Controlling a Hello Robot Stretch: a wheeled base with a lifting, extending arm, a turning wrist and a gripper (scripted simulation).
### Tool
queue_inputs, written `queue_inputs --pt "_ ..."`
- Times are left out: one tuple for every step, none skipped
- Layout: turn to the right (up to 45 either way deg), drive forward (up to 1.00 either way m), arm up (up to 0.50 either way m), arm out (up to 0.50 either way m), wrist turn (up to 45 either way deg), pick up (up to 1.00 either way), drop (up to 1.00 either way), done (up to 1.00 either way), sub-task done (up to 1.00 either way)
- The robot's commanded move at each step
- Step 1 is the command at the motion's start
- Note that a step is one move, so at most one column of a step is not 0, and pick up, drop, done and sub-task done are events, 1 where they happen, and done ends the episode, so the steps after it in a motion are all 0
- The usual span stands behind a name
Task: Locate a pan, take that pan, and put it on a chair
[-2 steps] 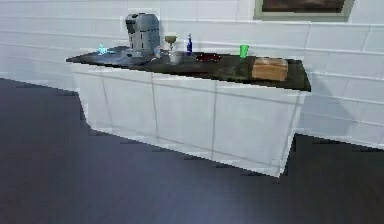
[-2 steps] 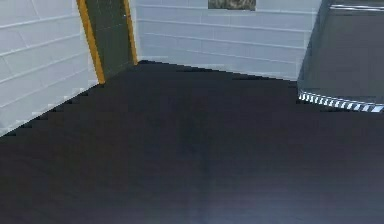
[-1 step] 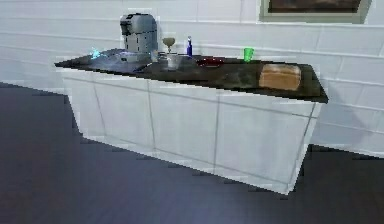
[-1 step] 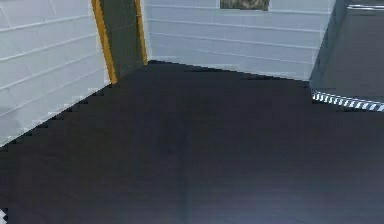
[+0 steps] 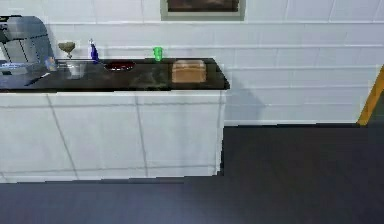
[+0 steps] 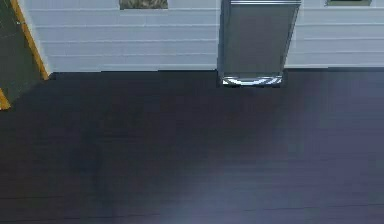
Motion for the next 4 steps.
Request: queue_inputs --pt "0.0 0.90 0.00 0.00 0.0 0.00 0.00 0.00 0.00" --pt "-45.0 0.00 0.00 0.00 0.0 0.00 0.00 0.00 0.00" --pt "-45.0 0.00 0.00 0.00 0.0 0.00 0.00 0.00 0.00" --pt "-30.0 0.00 0.00 0.00 0.0 0.00 0.00 0.00 0.00"
